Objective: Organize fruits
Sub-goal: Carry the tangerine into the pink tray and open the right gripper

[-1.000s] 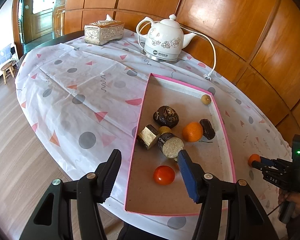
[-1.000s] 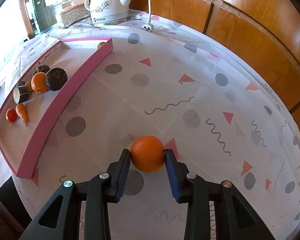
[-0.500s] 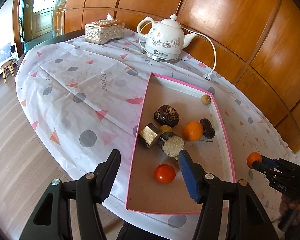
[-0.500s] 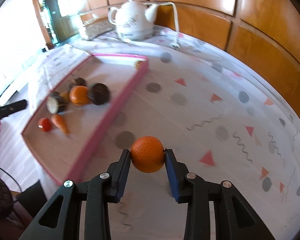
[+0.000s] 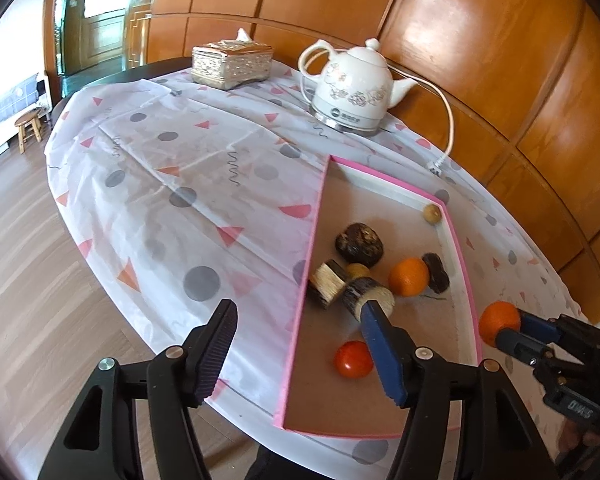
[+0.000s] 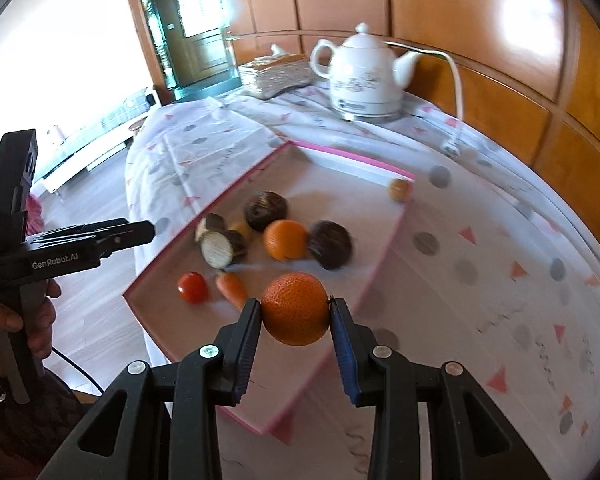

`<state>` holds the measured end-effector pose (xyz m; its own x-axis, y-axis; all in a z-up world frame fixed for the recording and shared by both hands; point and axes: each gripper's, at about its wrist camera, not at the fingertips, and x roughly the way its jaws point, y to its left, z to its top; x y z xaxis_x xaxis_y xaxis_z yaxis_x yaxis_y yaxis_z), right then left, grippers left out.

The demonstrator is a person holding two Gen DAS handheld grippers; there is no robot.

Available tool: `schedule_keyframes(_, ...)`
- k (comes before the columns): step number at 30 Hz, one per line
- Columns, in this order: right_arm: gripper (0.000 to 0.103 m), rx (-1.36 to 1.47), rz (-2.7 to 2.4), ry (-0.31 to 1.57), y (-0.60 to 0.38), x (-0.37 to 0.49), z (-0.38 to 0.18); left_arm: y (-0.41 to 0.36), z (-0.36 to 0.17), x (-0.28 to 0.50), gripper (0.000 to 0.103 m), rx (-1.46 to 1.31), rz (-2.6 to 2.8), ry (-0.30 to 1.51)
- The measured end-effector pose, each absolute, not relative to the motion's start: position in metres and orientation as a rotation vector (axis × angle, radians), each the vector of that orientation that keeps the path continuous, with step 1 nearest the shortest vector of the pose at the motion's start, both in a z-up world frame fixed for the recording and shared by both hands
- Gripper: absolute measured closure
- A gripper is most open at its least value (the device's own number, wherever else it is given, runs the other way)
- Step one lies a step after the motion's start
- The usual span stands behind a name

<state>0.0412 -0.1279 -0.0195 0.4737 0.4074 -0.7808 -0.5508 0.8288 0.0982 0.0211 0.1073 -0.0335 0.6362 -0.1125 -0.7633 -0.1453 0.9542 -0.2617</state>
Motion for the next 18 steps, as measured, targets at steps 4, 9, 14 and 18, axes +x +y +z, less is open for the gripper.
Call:
schedule_keyframes(4,0.067,-0.193,0.597,0.921,-0.112,0.054,-0.029,0.117,-0.033,0.022,0.037,-0.326,0.044,0.878)
schedule_keyframes(9,0.067,-0.228,0.579,0.967,-0.098,0.071,-0.048,0.120,-0.036,0.024,0.034,-0.318,0.055,0.878)
schedule_keyframes(14,0.065,-0.287,0.534,0.991,-0.089,0.079,-0.068,0.116,-0.039,0.025,0.033,-0.297,0.051,0.885)
schedule_keyframes(18,0.063,-0.249,0.538,0.985,-0.093,0.081,-0.066,0.112,-0.039,0.024,0.028,-0.280,0.052,0.879)
